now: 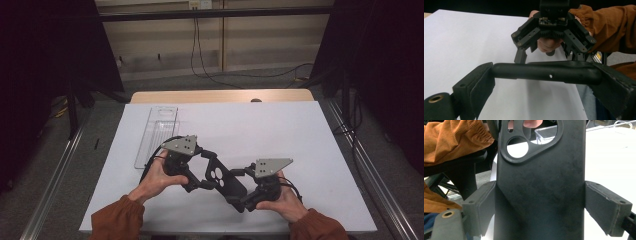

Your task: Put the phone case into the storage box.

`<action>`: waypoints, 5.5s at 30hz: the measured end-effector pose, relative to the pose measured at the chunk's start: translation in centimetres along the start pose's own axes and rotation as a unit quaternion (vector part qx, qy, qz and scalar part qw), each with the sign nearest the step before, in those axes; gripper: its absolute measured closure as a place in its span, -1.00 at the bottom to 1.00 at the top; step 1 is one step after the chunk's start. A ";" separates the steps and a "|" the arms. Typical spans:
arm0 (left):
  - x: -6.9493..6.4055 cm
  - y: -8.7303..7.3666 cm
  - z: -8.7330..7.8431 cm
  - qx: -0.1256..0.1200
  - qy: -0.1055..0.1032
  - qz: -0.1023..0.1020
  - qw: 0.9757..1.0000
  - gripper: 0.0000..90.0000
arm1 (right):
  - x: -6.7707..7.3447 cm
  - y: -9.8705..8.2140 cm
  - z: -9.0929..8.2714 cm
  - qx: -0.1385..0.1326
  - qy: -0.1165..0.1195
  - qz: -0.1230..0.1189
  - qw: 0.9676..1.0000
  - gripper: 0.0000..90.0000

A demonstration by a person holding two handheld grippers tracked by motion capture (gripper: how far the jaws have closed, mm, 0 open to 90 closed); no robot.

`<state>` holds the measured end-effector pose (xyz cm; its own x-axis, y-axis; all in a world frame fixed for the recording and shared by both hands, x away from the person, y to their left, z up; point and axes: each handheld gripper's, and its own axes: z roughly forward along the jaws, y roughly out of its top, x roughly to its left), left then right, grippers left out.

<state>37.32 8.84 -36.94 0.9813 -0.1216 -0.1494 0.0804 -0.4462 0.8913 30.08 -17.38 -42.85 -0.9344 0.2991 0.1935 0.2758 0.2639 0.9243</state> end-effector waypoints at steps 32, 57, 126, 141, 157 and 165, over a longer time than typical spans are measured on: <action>-0.1 0.0 0.3 0.031 -0.040 -0.006 0.999 -0.75 | 0.3 -0.1 0.2 0.013 0.021 -0.009 1.000 -0.68; -0.4 0.7 0.3 0.016 -0.016 -0.017 1.000 -0.69 | 0.2 0.3 0.0 -0.002 0.005 -0.016 1.000 -0.69; 0.1 -0.4 -5.1 -0.047 0.177 -0.109 0.977 -0.68 | -0.4 -1.4 -5.5 -0.057 -0.245 0.043 0.967 -0.97; 0.1 -0.5 -7.0 -0.052 0.215 -0.122 0.967 -0.68 | 0.0 -2.7 -8.1 -0.065 -0.314 0.042 0.946 -1.00; 0.6 0.0 -8.9 -0.048 0.254 -0.143 0.955 -0.68 | 0.8 -4.0 -10.3 -0.077 -0.345 0.055 0.934 -0.98; 1.1 0.6 -10.1 -0.040 0.274 -0.149 0.949 -0.68 | 0.6 -4.5 -10.6 -0.071 -0.364 0.052 0.927 -0.98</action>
<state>40.20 17.39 -32.28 0.8547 0.4890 -0.1744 0.3604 -0.3170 0.8773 25.88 -28.05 -43.37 -0.4900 0.8698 0.0580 0.2749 0.0910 0.9572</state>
